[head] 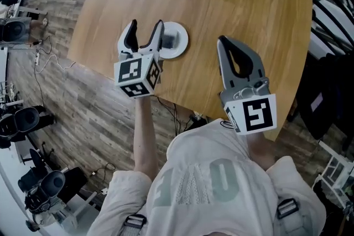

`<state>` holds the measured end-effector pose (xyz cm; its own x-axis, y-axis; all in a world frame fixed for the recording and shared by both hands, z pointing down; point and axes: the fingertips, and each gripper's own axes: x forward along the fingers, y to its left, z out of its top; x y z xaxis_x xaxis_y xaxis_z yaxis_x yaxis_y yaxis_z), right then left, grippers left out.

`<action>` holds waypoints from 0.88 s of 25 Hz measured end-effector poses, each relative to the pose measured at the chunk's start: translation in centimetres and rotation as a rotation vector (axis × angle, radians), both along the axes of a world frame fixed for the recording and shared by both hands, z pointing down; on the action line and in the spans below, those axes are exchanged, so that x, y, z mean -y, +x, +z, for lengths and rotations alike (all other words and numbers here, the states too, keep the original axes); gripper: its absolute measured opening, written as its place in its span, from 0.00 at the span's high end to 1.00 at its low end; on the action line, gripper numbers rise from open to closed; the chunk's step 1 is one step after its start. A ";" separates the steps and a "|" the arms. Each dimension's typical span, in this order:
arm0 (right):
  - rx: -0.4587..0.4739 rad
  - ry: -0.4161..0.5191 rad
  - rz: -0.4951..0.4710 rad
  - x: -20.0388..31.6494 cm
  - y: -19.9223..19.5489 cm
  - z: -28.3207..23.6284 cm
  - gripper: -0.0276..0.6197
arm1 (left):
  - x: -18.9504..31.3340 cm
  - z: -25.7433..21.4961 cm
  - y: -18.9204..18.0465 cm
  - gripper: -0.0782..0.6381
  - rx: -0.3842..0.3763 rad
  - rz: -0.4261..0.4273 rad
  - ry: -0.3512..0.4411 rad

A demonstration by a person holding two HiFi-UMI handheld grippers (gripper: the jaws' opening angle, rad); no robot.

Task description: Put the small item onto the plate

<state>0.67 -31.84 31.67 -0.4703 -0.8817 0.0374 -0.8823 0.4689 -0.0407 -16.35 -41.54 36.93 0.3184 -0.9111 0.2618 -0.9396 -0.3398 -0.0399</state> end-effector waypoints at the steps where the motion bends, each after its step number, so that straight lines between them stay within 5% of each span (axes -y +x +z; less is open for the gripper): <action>1: -0.003 0.005 -0.008 -0.2 -0.5 -0.2 0.93 | -1.3 -3.5 0.0 0.46 -0.015 0.002 0.129; 4: -0.013 0.041 -0.044 -0.9 -1.8 -1.5 0.93 | -6.3 -11.9 -0.2 0.52 -0.066 -0.021 0.422; 6: -0.018 0.078 -0.073 -1.2 -2.2 -2.5 0.93 | -9.6 -15.3 -0.6 0.72 -0.097 -0.081 0.542; 8: -0.008 0.104 -0.092 -1.8 -2.7 -3.5 0.93 | -12.5 -17.2 -1.3 0.80 -0.094 -0.145 0.612; 13: -0.027 0.166 -0.166 -3.8 -5.3 -5.9 0.93 | -17.5 -18.1 -2.2 0.88 -0.005 -0.232 0.678; 22: -0.025 0.191 -0.245 -6.2 -9.5 -6.9 0.93 | -19.1 -17.5 -5.0 0.88 0.021 -0.296 0.644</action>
<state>-8.81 -25.62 24.79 -0.6706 -0.7345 -0.1041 -0.7418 0.6647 0.0887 -21.40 -22.41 19.45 0.0338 -0.9344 -0.3547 -0.9857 0.0275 -0.1664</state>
